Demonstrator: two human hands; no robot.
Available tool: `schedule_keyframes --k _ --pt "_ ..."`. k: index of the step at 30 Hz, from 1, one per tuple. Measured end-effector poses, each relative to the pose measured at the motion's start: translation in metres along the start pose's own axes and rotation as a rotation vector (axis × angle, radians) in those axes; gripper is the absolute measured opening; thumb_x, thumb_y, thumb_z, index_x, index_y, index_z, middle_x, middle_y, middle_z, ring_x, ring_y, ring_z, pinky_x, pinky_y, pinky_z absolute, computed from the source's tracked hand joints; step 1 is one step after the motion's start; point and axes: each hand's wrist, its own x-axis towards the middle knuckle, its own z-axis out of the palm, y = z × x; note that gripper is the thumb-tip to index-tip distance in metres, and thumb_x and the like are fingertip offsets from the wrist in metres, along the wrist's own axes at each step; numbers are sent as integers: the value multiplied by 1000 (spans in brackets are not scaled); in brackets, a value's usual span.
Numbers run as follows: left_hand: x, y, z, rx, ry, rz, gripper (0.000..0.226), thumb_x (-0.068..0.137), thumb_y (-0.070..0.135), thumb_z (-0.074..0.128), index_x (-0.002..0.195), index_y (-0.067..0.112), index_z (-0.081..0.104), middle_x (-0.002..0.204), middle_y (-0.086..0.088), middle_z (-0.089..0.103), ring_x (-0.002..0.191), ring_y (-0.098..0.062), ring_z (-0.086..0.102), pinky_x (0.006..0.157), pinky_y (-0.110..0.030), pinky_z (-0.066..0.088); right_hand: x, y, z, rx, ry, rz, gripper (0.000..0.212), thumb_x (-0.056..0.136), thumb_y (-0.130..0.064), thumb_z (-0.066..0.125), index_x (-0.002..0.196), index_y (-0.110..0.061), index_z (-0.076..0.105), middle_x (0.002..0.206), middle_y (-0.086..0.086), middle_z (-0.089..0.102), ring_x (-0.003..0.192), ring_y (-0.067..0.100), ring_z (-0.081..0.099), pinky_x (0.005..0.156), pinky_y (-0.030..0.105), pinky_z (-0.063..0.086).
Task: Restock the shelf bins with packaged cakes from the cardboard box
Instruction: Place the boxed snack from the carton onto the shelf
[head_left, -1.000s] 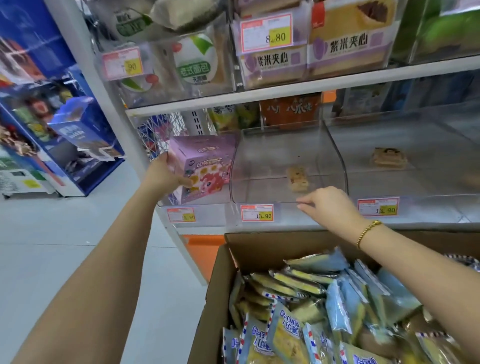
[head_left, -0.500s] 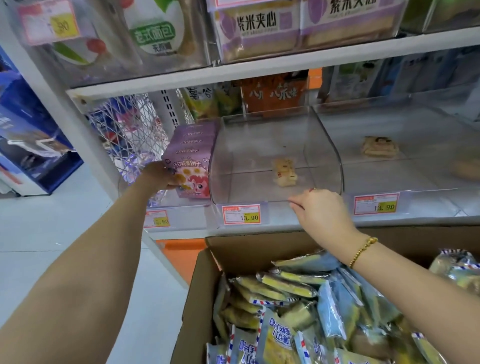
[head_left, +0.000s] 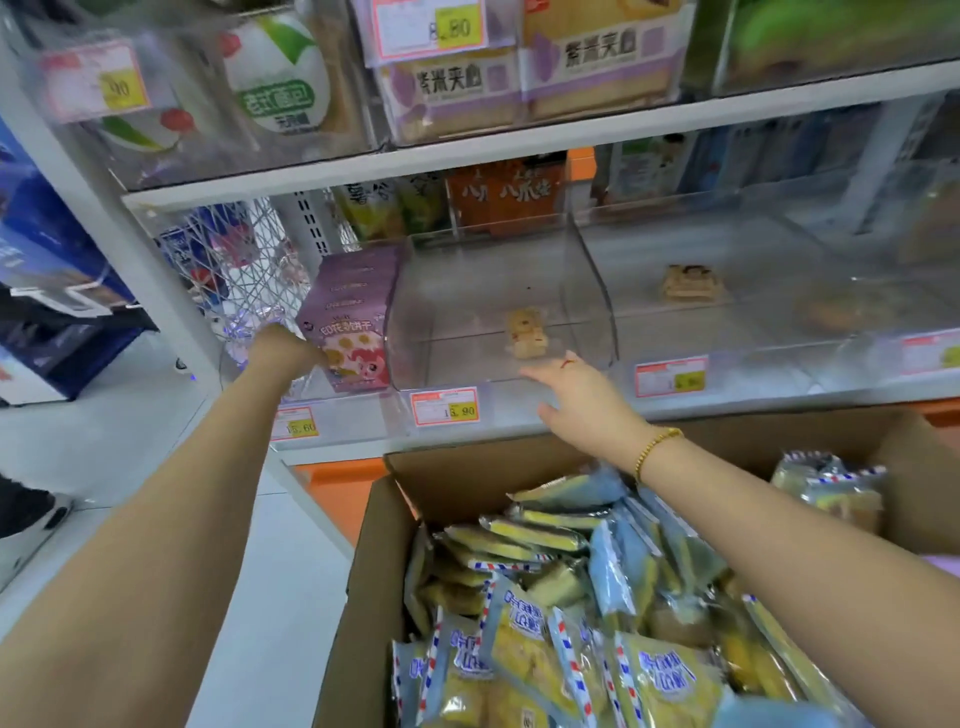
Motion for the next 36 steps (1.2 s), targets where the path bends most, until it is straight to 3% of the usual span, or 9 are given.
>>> schedule_keyframes --k 2,4,11,17,20,25,28,33,36 --pt "-41 10 -3 -48 153 118 30 85 14 69 72 -1 47 71 -13 50 86 -33 55 66 -35 38 -10 0 -10 93 14 -29 52 90 -10 58 140 -18 49 146 6 46 137 23 37 114 25 17" --pt "-94 15 5 -176 255 339 17 86 15 65 97 3 61 87 -11 62 91 -30 60 75 -33 44 -28 6 -20 145 109 -63 42 91 -13 60 133 -14 56 140 5 52 133 20 43 111 24 23" --pt "-248 13 88 -250 -346 766 27 87 35 67 70 16 59 59 6 56 54 -3 47 56 -21 37 -132 85 -49 -17 81 39 8 80 -15 71 84 -15 64 87 1 61 88 21 57 77 29 41" --pt "-260 -11 193 96 -629 550 19 92 37 60 88 19 59 81 6 62 73 -11 57 58 -22 39 -203 185 -64 -229 -269 524 14 80 -13 68 90 -19 60 104 9 66 104 26 61 77 27 41" --pt "-263 -38 221 416 -768 484 27 95 34 52 113 14 57 116 -5 62 102 -19 59 82 -28 45 -228 225 -62 -295 -431 693 52 74 -15 78 121 -13 57 123 9 62 113 25 58 82 25 45" --pt "-268 -66 225 378 -793 410 17 94 23 54 108 14 54 106 -3 51 82 -10 48 76 -23 40 -225 239 -59 -421 -635 649 63 65 -21 86 121 -10 61 120 8 64 106 23 60 85 28 49" --pt "-265 -66 224 334 -813 350 40 95 30 57 131 14 52 128 -3 55 105 -14 55 86 -22 43 -205 211 -76 -480 -754 557 50 68 -28 85 111 -9 68 102 2 66 89 18 57 64 24 47" --pt "-264 -52 213 274 -871 286 16 95 34 56 97 19 57 94 -4 53 75 -13 48 71 -24 38 -176 142 -107 -456 -444 243 41 69 -16 81 105 -24 63 104 -3 55 94 15 49 73 25 40" --pt "-263 -31 193 -316 -973 7 35 93 42 58 98 9 64 99 -8 65 84 -17 62 81 -33 54 -175 101 -108 -284 -70 -19 44 73 -15 75 114 -23 64 108 -1 55 103 17 49 87 31 43"
